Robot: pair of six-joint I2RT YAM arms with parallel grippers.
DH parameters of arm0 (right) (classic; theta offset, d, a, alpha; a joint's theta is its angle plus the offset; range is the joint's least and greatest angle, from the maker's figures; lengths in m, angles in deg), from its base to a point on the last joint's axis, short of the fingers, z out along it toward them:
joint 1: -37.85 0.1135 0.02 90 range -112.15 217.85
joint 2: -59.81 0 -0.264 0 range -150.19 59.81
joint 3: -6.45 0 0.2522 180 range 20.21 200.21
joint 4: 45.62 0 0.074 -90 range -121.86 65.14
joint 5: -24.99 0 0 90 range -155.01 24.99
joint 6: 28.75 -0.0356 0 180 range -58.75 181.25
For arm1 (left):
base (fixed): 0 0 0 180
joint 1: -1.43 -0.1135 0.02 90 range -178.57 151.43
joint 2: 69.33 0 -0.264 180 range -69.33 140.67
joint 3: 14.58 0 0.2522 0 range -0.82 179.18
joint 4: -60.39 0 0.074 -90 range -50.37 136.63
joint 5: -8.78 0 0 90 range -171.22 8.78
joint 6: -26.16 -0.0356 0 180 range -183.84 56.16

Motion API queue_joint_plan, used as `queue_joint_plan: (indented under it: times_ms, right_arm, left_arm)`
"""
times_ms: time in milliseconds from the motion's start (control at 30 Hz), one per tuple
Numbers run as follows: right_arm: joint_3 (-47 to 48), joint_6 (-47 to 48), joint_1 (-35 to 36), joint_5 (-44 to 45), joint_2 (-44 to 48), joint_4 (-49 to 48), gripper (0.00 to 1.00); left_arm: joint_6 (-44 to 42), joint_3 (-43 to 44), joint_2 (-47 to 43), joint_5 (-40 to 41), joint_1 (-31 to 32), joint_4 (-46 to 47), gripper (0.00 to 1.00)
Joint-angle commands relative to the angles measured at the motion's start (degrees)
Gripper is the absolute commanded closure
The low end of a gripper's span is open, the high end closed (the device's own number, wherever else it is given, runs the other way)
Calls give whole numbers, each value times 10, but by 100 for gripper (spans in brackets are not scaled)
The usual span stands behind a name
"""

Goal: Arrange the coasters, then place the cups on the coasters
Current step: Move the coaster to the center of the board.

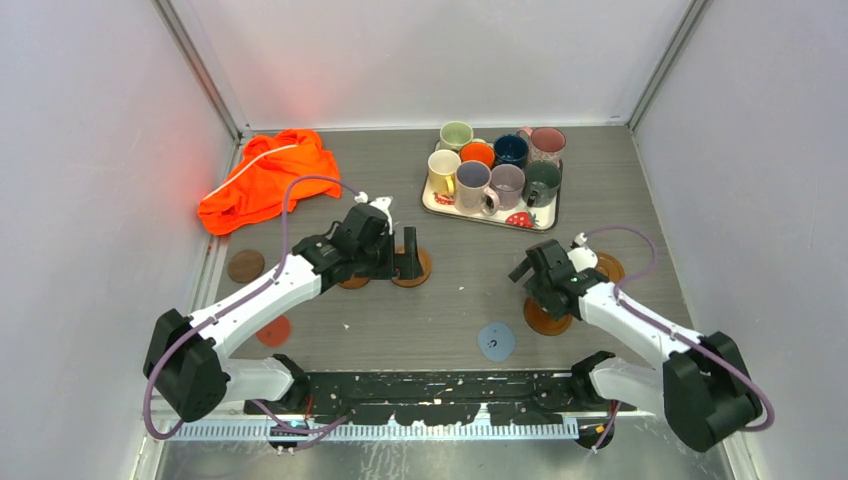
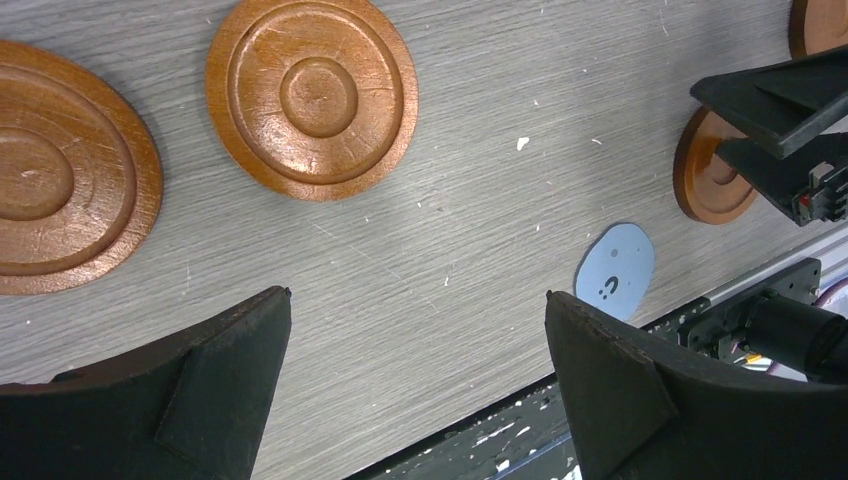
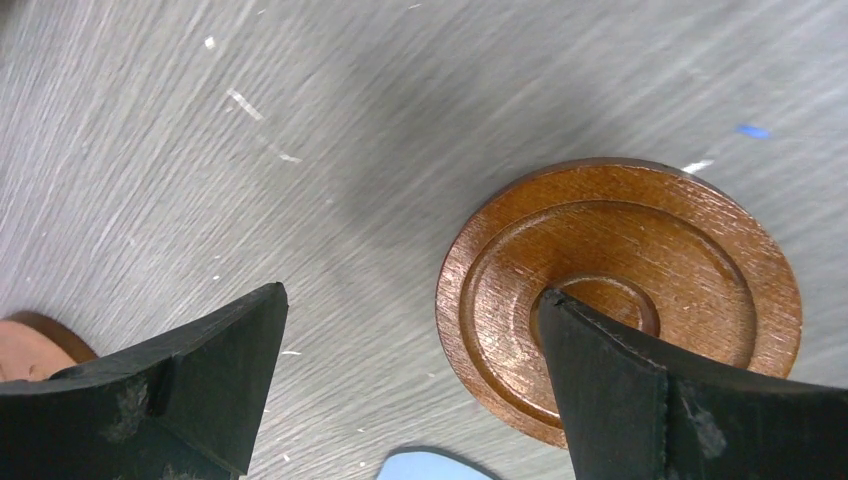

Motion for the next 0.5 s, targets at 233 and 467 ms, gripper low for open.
queue_joint_plan:
  times_ms: [233,467]
  right_arm:
    - [112,24,84,-18,-159,-106,0]
    - [169,36,105,-37,-251,-150,0]
  left_arm:
    - [-20,5,-21,6,-26,-14,0]
    - [-25,0,-39,10,-37,-28,0]
